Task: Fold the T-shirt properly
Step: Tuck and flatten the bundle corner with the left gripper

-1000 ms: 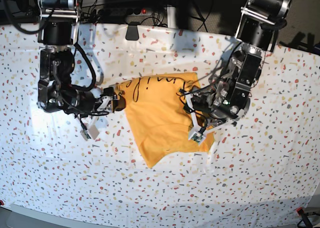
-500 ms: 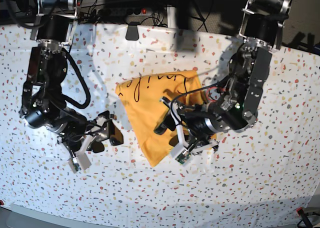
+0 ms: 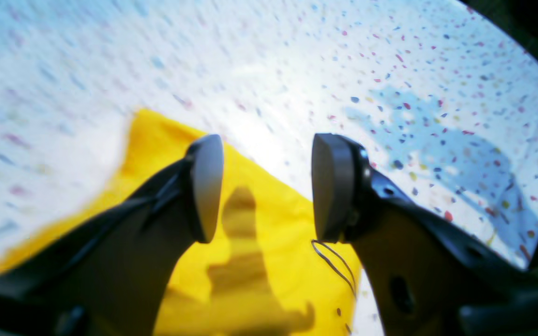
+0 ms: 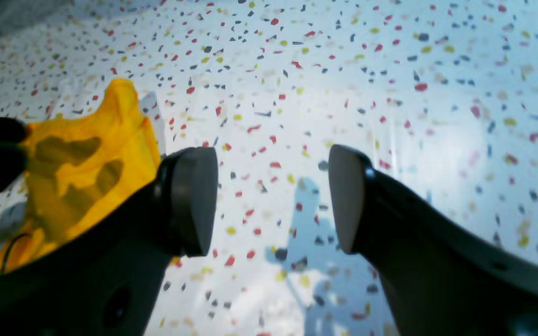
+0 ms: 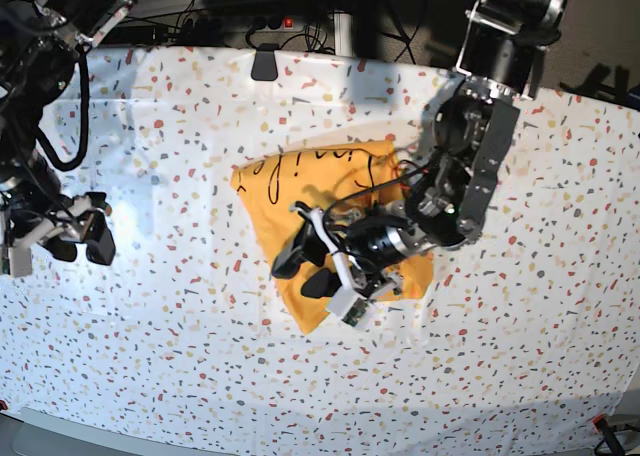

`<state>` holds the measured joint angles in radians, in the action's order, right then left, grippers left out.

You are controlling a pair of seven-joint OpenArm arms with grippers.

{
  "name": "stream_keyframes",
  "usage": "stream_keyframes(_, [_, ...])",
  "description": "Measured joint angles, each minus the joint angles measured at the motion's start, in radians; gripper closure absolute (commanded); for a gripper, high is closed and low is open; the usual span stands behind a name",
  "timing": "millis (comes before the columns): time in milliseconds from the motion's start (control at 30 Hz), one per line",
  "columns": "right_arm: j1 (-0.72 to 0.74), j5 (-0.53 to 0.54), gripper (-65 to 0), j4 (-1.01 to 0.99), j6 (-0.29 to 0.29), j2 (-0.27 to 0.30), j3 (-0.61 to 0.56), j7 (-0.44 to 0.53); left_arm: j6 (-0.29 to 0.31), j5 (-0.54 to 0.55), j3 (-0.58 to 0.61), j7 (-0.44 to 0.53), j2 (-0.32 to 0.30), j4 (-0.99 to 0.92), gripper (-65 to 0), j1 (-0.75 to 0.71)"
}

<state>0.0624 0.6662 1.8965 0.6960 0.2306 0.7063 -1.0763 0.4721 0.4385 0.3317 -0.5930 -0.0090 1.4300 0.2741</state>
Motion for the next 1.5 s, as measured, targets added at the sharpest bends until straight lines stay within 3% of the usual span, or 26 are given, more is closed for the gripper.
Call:
stream_keyframes(167, [-0.055,0.084,-37.2,0.052,0.000,0.002,0.108,-0.039,-0.081,-0.014,0.001,0.187,0.107,-0.144,-29.6,-0.002])
stream_keyframes(267, [-0.063,0.114,-37.2,0.066,0.000,0.000,0.150,-0.062,-0.089,-0.126,-0.002,0.308,0.151,-0.208,-29.6,0.000])
stream_keyframes(533, [-0.083,0.152,-37.2,0.067,0.000,0.002,0.175,-0.067,-0.096,-0.346,0.002,0.580,0.142,-0.480,-29.6,0.000])
stream_keyframes(800, [-0.082,0.167,-37.2,0.068,0.001,0.002,0.175,-0.067,-0.079,-0.371,0.003,0.856,0.151,-0.702,-29.6,0.014])
stream_keyframes(933, [-0.082,0.167,-37.2,0.068,0.000,0.002,0.175,-0.067,-0.042,-0.371,0.003,0.840,0.150,-0.689,-29.6,0.014])
stream_keyframes(1067, [-0.083,0.167,-37.2,0.068,0.000,0.014,0.174,-0.068,0.115,-0.370,0.002,0.724,0.140,-0.620,-29.6,0.011])
stream_keyframes(1167, [-0.082,0.167,-37.2,0.068,0.000,0.051,0.174,-0.067,0.187,-0.298,0.005,0.630,0.141,-0.519,-29.7,-0.001])
stream_keyframes(1333, [-0.082,0.167,-37.2,0.068,0.000,0.092,0.175,-0.067,0.179,-0.255,0.002,0.415,0.144,-0.289,-29.7,0.006])
stream_keyframes(1500, [-0.085,0.176,-37.2,0.068,0.000,0.097,0.174,-0.067,0.171,-0.242,0.003,0.111,0.142,-0.030,-29.6,0.001])
